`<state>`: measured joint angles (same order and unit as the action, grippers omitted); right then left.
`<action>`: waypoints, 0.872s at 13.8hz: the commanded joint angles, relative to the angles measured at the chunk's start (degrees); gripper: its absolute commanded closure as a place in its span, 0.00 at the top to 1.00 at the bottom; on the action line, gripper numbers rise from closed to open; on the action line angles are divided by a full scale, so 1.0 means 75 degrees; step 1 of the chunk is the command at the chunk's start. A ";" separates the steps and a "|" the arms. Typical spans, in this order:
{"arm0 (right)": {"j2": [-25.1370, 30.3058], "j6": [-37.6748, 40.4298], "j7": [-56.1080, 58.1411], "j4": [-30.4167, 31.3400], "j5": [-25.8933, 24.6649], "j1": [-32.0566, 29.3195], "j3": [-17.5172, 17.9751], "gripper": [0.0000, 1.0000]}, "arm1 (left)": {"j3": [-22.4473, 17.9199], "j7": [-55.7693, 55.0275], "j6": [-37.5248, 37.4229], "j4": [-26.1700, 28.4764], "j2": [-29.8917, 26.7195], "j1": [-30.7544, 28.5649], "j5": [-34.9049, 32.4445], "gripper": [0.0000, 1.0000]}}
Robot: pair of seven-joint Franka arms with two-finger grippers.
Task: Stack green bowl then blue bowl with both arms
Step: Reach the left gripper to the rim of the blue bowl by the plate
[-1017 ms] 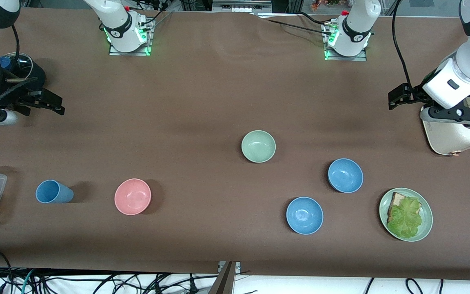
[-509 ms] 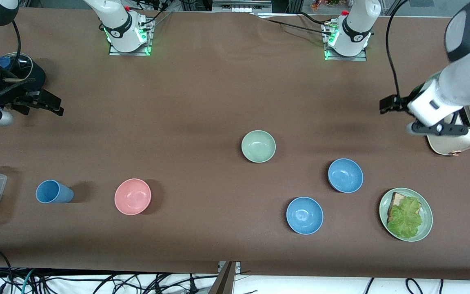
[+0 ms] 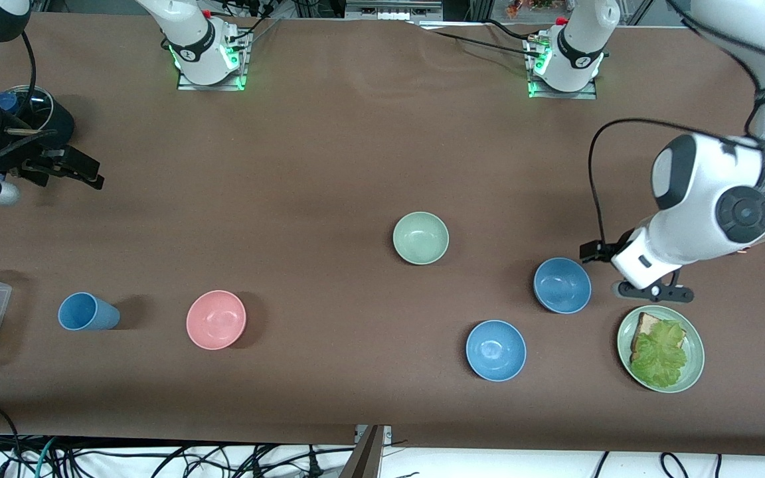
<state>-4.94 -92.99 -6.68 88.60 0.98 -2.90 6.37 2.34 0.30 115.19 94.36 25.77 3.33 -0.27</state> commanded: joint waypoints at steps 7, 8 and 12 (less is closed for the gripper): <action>-0.0044 0.0118 -0.0093 -0.0106 -0.0060 -0.0094 0.0053 1.00 | -0.0042 0.3003 0.2464 -0.0112 0.1931 -0.0337 0.0106 0.98; -0.0044 0.0118 -0.0093 -0.0106 -0.0060 -0.0106 0.0053 1.00 | -0.0042 0.3077 0.2465 -0.0124 0.1931 -0.0350 0.0118 0.72; -0.0044 0.0118 -0.0082 -0.0106 -0.0060 -0.0106 0.0053 1.00 | -0.0031 0.3089 0.2348 -0.0065 0.1908 -0.0280 0.0106 0.00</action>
<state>-5.03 -92.94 -6.72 88.60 0.98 -3.00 6.23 2.18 21.60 133.62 94.25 40.44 0.86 -0.27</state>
